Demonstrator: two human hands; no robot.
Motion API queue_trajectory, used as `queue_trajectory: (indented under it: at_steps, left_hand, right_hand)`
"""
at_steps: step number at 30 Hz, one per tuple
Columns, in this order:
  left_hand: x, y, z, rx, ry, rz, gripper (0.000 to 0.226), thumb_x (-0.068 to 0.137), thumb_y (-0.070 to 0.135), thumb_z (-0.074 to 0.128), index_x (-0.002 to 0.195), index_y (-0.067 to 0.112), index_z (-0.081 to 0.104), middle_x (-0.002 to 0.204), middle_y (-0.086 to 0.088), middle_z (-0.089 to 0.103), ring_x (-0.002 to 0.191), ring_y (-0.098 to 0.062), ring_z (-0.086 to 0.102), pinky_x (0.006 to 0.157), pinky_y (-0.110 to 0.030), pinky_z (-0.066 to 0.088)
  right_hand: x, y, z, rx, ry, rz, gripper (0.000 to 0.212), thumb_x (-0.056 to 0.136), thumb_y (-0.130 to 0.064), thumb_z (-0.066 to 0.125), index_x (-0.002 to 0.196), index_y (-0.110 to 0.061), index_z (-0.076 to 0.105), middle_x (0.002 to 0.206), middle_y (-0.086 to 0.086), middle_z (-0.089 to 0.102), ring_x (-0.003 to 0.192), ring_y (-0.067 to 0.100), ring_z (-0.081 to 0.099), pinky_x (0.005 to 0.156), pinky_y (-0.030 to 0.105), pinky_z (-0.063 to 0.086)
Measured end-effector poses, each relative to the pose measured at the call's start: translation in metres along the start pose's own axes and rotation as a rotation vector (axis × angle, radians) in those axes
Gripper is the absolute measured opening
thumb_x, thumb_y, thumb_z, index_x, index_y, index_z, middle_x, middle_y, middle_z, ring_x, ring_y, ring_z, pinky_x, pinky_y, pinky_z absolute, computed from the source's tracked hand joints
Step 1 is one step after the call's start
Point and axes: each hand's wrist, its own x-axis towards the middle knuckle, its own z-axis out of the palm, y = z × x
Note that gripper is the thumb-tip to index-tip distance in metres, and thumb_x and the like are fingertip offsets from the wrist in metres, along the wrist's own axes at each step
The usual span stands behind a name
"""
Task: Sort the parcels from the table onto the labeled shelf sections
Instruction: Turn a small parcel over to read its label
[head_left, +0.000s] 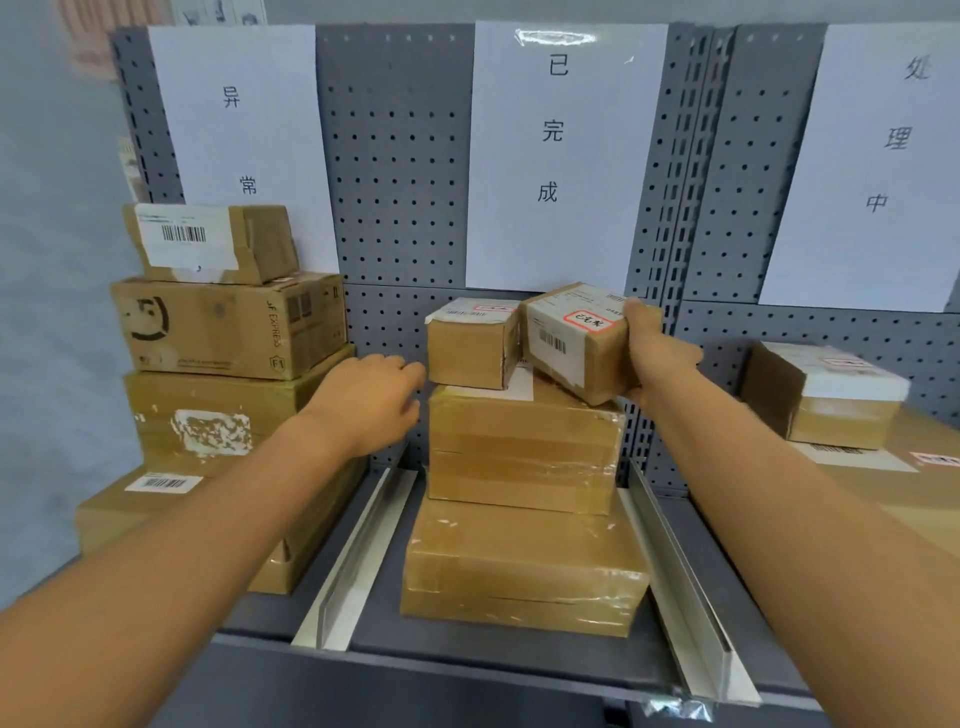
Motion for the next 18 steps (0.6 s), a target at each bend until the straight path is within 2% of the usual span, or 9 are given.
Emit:
queue_trajectory:
  at_steps: [3, 9, 14, 16, 18]
  left_hand:
    - [0.004, -0.004, 0.002, -0.005, -0.006, 0.01, 0.029, 0.099, 0.035, 0.042, 0.12, 0.019, 0.054, 0.109, -0.003, 0.061, 0.102, -0.024, 0.058, 0.081, -0.036, 0.048]
    - [0.006, -0.007, 0.008, -0.008, 0.001, 0.038, 0.033, 0.099, 0.035, 0.041, 0.127, 0.02, 0.053, 0.115, -0.002, 0.061, 0.107, -0.024, 0.058, 0.082, -0.035, 0.044]
    - [0.001, -0.011, 0.01, -0.025, -0.003, 0.051, 0.034, 0.099, 0.035, 0.042, 0.128, 0.02, 0.052, 0.117, -0.002, 0.061, 0.109, -0.024, 0.057, 0.083, -0.035, 0.045]
    - [-0.003, -0.014, 0.01, -0.028, -0.01, 0.052, 0.034, 0.099, 0.035, 0.042, 0.126, 0.019, 0.053, 0.117, -0.002, 0.061, 0.109, -0.024, 0.058, 0.084, -0.036, 0.046]
    - [-0.007, -0.015, 0.009, -0.021, -0.008, 0.056, 0.032, 0.099, 0.035, 0.042, 0.125, 0.018, 0.053, 0.115, -0.002, 0.061, 0.108, -0.024, 0.058, 0.083, -0.036, 0.046]
  right_hand:
    - [0.006, -0.002, 0.004, -0.012, 0.058, 0.01, 0.099, 0.069, -0.07, 0.064, 0.141, -0.013, 0.024, 0.142, 0.018, 0.041, 0.122, 0.04, 0.048, 0.098, 0.055, 0.047]
    - [0.006, -0.002, 0.019, -0.094, 0.047, 0.012, 0.1, 0.081, -0.07, 0.057, 0.151, -0.012, 0.016, 0.152, 0.017, 0.03, 0.132, 0.04, 0.038, 0.106, 0.053, 0.042]
    - [-0.017, -0.001, 0.027, -0.359, 0.069, -0.051, 0.095, 0.091, -0.07, 0.039, 0.155, -0.006, 0.01, 0.159, 0.018, 0.017, 0.143, 0.041, 0.023, 0.116, 0.051, 0.026]
    - [-0.029, -0.001, 0.027, -0.442, 0.095, -0.173, 0.087, 0.094, -0.063, 0.042, 0.153, -0.005, 0.015, 0.158, 0.018, 0.016, 0.143, 0.038, 0.02, 0.115, 0.049, 0.025]
    - [-0.04, 0.001, 0.026, -0.47, 0.12, -0.445, 0.068, 0.096, -0.05, 0.049, 0.144, -0.005, 0.032, 0.151, 0.017, 0.028, 0.138, 0.034, 0.026, 0.108, 0.042, 0.029]
